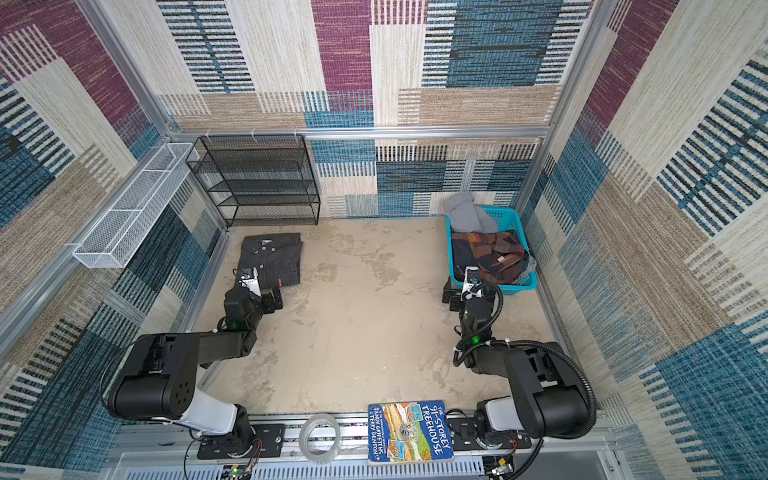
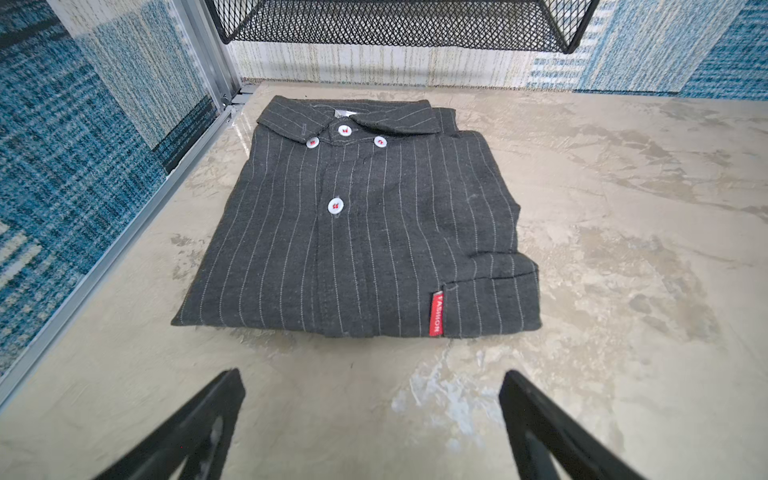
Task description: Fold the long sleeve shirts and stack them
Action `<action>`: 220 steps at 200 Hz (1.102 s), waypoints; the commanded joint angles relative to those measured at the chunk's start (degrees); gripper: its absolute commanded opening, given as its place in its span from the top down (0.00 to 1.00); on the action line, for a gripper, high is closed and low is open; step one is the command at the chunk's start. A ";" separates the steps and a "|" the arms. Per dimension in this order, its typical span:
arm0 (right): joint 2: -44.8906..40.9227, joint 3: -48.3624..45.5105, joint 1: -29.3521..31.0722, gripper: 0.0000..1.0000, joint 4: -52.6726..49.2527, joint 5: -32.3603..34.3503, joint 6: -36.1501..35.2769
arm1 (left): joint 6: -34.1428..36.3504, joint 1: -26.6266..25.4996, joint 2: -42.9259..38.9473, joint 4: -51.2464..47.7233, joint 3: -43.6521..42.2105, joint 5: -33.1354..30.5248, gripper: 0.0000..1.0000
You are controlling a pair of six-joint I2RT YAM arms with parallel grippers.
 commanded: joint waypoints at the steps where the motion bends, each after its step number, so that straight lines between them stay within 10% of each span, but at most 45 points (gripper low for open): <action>1: -0.73 -1.53 -1.25 0.00 6.20 -2.90 0.10 | 1.06 0.05 0.01 0.97 0.25 0.92 0.01; 220: 8.61 -2.57 -6.62 0.00 16.49 -9.48 2.17 | 1.06 0.08 0.01 0.97 0.25 0.90 0.01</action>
